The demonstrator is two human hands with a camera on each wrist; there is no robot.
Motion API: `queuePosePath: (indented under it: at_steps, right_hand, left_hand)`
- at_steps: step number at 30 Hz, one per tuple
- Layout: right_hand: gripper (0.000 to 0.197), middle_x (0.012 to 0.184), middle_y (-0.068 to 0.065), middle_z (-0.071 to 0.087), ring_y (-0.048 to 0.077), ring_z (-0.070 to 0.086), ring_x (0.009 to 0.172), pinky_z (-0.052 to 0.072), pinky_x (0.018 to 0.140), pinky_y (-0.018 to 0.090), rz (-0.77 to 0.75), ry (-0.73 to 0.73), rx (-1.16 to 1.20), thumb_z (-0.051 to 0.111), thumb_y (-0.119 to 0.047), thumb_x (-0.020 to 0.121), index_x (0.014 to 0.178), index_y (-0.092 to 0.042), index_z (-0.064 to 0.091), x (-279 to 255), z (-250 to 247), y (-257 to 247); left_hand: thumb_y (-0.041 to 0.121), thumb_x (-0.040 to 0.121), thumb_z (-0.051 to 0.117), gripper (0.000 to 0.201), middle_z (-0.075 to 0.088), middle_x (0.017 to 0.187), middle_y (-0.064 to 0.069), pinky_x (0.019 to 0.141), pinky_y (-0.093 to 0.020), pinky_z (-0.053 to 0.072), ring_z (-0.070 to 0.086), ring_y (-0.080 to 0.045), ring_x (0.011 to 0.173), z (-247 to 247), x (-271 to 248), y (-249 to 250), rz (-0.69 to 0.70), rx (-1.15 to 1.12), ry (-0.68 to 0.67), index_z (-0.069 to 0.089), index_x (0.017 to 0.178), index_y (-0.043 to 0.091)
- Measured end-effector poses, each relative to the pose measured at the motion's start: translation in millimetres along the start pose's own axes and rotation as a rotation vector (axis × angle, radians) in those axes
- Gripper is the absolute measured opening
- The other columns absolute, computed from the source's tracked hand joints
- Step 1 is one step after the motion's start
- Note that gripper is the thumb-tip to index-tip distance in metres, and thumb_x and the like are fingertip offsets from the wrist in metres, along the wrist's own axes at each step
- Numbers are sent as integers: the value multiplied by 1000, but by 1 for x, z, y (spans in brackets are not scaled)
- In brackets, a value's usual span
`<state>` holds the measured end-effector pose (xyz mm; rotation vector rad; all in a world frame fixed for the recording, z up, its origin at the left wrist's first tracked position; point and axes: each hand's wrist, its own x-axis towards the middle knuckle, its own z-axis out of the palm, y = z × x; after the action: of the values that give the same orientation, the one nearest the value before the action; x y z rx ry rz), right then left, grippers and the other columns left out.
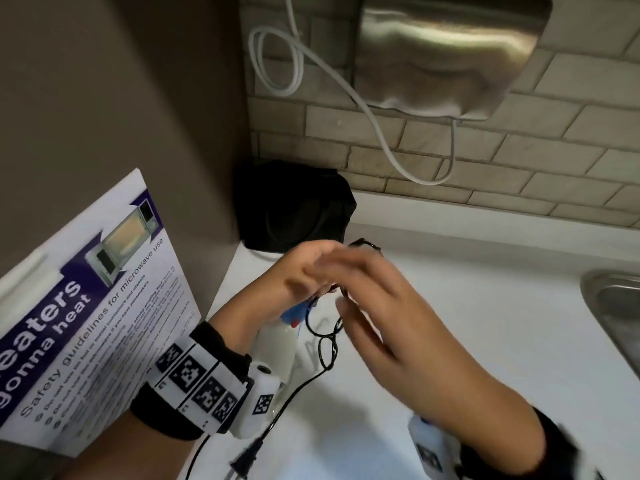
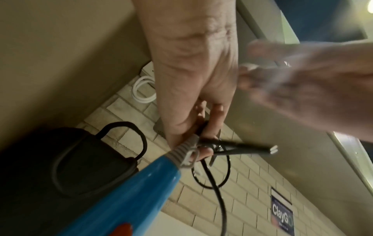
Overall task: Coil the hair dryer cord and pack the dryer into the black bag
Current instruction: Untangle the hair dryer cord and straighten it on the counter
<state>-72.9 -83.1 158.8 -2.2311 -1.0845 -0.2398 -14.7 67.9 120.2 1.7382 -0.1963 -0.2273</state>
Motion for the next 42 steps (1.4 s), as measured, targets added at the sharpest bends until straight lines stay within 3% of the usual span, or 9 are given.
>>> queuePosePath:
  at_steps: [5, 7, 12, 16, 20, 26, 33, 37, 42]
  right_hand:
    - [37, 118, 4, 55, 19, 54, 107, 48, 90, 38, 103, 21, -117, 37, -21, 98, 131, -15, 53, 46, 13, 41]
    - [35, 103, 3, 60, 16, 58, 93, 50, 82, 36, 104, 17, -102, 38, -28, 98, 124, -18, 59, 50, 15, 56]
    - [26, 93, -16, 72, 1, 65, 89, 50, 80, 22, 242, -54, 196, 47, -28, 98, 119, -27, 63, 47, 9, 69]
    - [23, 46, -9, 35, 7, 32, 46, 27, 49, 15, 325, -57, 251, 46, -30, 98, 98, -28, 70, 37, 8, 82]
    - [29, 44, -11, 38, 7, 32, 44, 29, 49, 14, 393, -88, 250, 43, -26, 100, 76, -25, 60, 26, 12, 95]
    - [32, 55, -7, 41, 9, 35, 49, 37, 53, 25, 510, -176, 180, 41, -22, 100, 71, -20, 51, 9, 35, 126]
    - [17, 86, 6, 66, 18, 66, 78, 55, 80, 34, 428, -164, 454, 58, -31, 92, 104, -19, 62, 35, 16, 97]
    - [30, 56, -8, 35, 9, 31, 49, 31, 47, 23, 433, -80, 629, 49, -42, 93, 101, -22, 70, 53, 12, 72]
    - [33, 59, -2, 18, 14, 15, 52, 18, 44, 23, 585, -129, 734, 44, -39, 98, 101, -23, 72, 33, 23, 93]
  left_hand:
    - [4, 96, 37, 25, 41, 54, 1, 50, -17, 38, 36, -9, 51, -8, -5, 0, 17, -91, 71, 51, 76, 10]
    - [5, 96, 38, 33, 42, 46, 8, 57, -20, 40, 41, -7, 49, -13, -9, -1, 41, -77, 95, 51, 67, 15]
    - [23, 100, 39, 31, 39, 49, 10, 63, -22, 39, 36, -5, 49, -21, -11, -9, 93, -234, 176, 64, 85, 11]
    - [20, 101, 37, 34, 36, 48, 10, 55, -18, 35, 31, -4, 47, -26, -10, -16, 86, -432, 218, 59, 77, 10]
    - [16, 101, 33, 30, 50, 45, 6, 50, -16, 29, 29, -2, 44, -27, -9, -17, 70, -615, 257, 50, 79, 6]
    - [22, 101, 35, 28, 39, 42, 9, 45, -16, 29, 28, -3, 40, -24, -8, -24, 14, -820, 324, 49, 82, 6]
    - [25, 101, 36, 32, 29, 50, 6, 48, -18, 29, 23, -6, 44, -14, -11, -17, -5, -591, 200, 54, 81, 9]
    - [15, 103, 29, 34, 34, 46, 9, 48, -19, 27, 23, -4, 41, -12, -7, -17, 4, -617, 245, 46, 74, 13]
    - [11, 101, 33, 31, 42, 45, 8, 40, -16, 25, 28, -2, 34, -42, -5, -32, -4, -997, 470, 43, 72, 14]
